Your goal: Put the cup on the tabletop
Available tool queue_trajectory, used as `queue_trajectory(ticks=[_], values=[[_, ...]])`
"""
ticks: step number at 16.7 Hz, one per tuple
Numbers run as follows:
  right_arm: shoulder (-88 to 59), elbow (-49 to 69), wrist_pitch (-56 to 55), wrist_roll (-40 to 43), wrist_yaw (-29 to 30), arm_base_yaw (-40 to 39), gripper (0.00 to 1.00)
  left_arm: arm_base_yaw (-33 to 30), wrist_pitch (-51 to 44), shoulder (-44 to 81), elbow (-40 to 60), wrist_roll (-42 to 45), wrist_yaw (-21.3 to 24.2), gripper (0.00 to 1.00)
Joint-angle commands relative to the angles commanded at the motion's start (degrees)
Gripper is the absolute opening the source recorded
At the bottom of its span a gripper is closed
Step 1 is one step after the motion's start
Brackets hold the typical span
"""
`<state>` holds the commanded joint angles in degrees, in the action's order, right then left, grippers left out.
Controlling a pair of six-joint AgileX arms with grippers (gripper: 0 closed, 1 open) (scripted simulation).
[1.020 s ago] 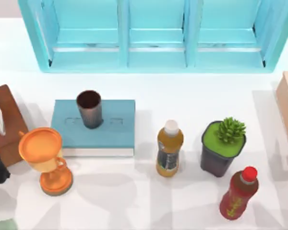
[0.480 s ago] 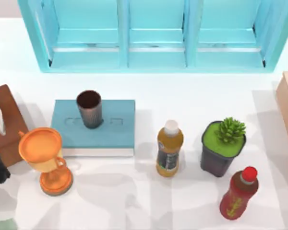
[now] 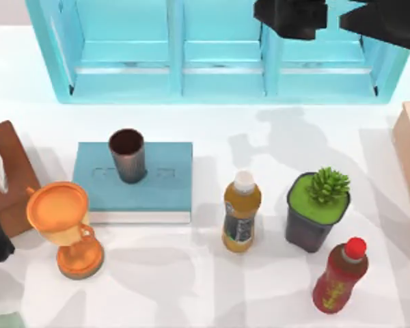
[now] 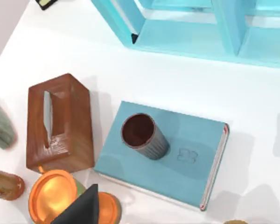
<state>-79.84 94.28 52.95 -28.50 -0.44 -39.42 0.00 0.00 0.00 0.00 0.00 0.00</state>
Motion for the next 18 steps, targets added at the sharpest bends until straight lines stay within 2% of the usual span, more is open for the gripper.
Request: queue_trajectory(ticks=[9, 13, 18], values=[[-40.44, 45.08, 23.8, -13.68, 9.81, -13.34, 1.0, 0.0, 0.0, 0.0, 0.0, 0.0, 0.0, 1.0], [-54.14, 58.88, 31.18, -18.43, 15.3, -16.11, 1.0, 0.0, 0.0, 0.0, 0.0, 0.0, 0.0, 1.0], [-66.16, 70.46, 36.82, -23.11, 21.17, -17.16, 1.0, 0.0, 0.0, 0.0, 0.0, 0.0, 0.0, 1.0]])
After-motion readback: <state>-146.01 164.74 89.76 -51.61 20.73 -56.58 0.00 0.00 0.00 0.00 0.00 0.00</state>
